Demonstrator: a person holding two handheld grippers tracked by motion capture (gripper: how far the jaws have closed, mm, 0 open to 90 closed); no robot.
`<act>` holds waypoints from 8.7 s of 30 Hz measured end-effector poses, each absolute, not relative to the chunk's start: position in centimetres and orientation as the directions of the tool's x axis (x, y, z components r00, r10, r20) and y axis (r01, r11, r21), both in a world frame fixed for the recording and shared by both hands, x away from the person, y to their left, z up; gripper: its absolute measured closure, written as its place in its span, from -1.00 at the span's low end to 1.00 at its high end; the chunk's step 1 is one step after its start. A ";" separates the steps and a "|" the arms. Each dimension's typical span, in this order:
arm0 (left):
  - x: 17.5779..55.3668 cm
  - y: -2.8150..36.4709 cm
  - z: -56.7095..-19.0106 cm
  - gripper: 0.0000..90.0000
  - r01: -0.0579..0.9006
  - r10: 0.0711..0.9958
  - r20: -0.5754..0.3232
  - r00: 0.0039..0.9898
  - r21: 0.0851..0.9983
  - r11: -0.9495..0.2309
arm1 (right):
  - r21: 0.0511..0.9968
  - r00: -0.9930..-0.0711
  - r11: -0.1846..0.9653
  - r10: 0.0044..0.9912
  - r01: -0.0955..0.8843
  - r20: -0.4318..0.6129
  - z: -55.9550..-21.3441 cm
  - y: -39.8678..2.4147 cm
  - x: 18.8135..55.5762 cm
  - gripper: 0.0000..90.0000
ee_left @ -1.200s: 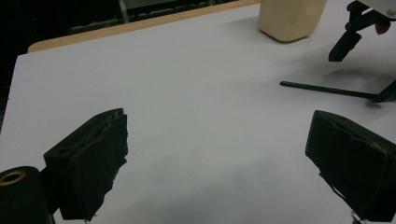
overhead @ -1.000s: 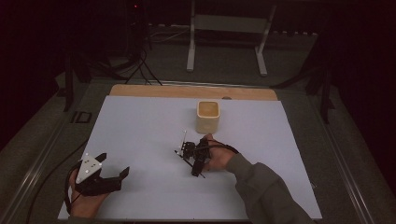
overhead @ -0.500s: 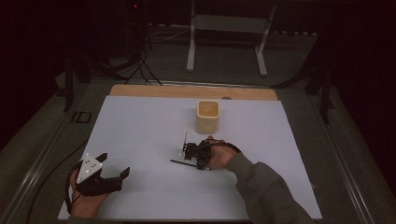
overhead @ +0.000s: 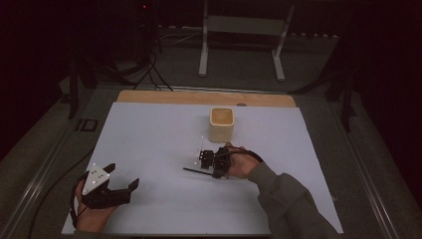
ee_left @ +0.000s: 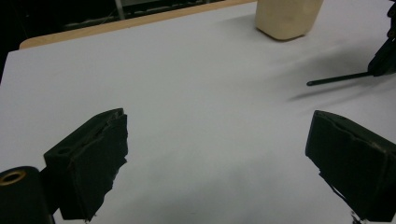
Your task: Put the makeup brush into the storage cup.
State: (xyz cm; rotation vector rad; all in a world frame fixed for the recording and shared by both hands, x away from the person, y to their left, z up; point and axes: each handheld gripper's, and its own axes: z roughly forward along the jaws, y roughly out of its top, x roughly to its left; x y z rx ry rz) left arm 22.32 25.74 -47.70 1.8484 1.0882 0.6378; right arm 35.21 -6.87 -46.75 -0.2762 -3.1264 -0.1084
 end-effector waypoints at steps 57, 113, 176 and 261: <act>27.2 17.0 -42.4 -0.81 0.240 0.620 0.093 0.779 0.869 -0.432 | 0.098 -0.992 0.994 0.051 0.039 -0.118 -39.0 -9.4 34.1 0.91; 29.5 8.4 -44.7 -0.15 0.195 0.321 0.013 0.947 0.769 -0.609 | 0.093 -0.995 0.992 -0.074 -0.079 -0.060 -39.6 -7.5 32.6 0.91; 29.7 9.7 -44.5 0.90 0.263 0.415 -0.033 0.909 0.819 -0.510 | 0.363 -0.968 0.921 0.204 0.138 -0.149 -38.3 -12.3 33.8 -0.47; 30.1 9.3 -44.8 0.83 0.253 0.426 -0.075 0.901 0.890 -0.379 | 0.799 -0.889 0.393 0.255 0.455 0.381 -41.2 -15.4 34.8 0.73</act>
